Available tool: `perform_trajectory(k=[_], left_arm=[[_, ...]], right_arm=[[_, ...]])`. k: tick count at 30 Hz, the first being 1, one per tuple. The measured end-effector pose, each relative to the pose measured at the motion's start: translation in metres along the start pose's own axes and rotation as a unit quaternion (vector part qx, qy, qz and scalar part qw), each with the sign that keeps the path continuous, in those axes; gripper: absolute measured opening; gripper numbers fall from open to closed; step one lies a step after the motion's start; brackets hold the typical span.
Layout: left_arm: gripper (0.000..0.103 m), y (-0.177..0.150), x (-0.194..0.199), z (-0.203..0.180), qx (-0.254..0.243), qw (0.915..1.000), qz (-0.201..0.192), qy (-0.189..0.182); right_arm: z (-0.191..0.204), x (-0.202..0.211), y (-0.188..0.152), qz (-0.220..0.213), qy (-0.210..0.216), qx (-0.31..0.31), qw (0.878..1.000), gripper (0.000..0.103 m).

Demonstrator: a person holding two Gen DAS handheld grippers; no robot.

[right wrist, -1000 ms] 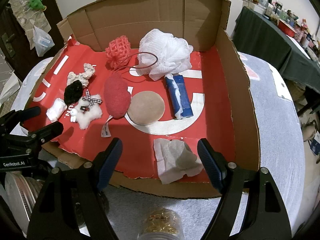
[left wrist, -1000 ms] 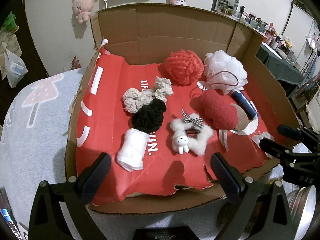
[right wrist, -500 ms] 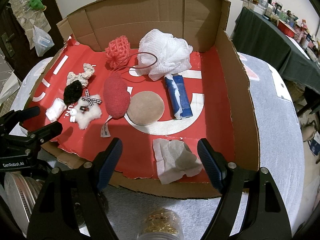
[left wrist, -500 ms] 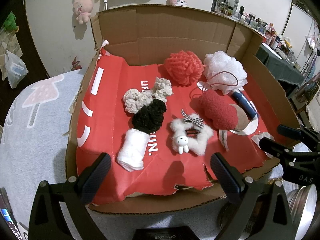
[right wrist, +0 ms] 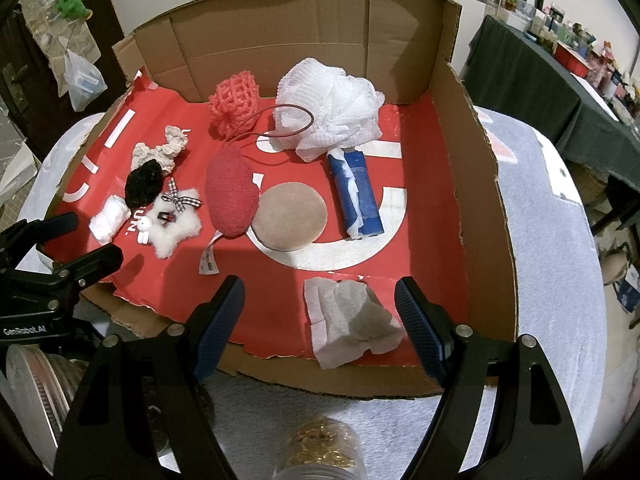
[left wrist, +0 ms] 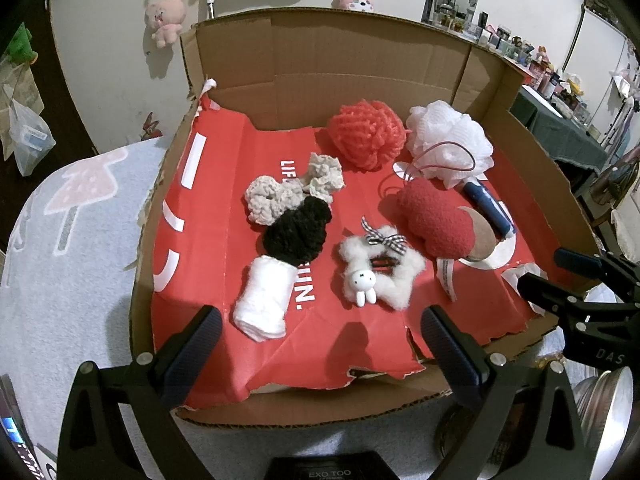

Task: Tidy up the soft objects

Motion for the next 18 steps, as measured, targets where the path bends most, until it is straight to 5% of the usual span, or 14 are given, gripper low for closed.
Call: perform_trajectory(k=[18], left_arm=[[0.101, -0.0009, -0.0003, -0.0006, 0.002, 1.0000, 0.001, -0.001]], right_arm=[[0.0009, 0.0002, -0.0004, -0.001, -0.003, 0.001, 1.000, 0.077]])
Point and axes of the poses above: each gripper's, at about its wrist camera, not at the fingertips, and x roughly against the way its jaws point, z to its left, y to its top, the point moved 3 cm from there along -x, roughly the way its jaws point, and after that the axes turned 1 degree about -y, right-handed, at the moved point
